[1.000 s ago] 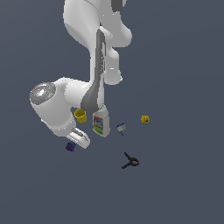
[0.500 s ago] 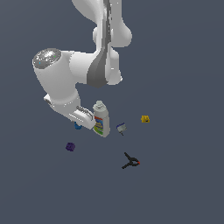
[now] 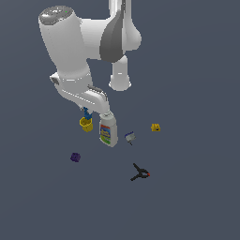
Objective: Pick up a designated object from a clutter of objects.
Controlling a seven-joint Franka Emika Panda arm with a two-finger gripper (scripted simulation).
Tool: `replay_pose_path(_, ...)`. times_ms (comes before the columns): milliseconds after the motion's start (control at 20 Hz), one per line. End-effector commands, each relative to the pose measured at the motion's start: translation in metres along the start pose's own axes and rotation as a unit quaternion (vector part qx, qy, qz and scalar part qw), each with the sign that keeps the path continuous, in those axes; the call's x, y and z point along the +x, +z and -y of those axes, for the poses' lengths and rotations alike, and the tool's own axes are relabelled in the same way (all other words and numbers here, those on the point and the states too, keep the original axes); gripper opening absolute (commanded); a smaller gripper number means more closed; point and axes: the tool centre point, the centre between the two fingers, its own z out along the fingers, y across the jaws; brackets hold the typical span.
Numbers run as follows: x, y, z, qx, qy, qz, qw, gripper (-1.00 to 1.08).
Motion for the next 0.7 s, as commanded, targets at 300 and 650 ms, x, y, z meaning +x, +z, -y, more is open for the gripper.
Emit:
replay_pose_path(300,-0.05,-0.067,-0.001,-0.001,0.0,-0.001,1.0,-1.0)
replay_pose_path(650,-0.092,-0.126,-0.001,-0.002,0.0,-0.001,1.0,-1.0)
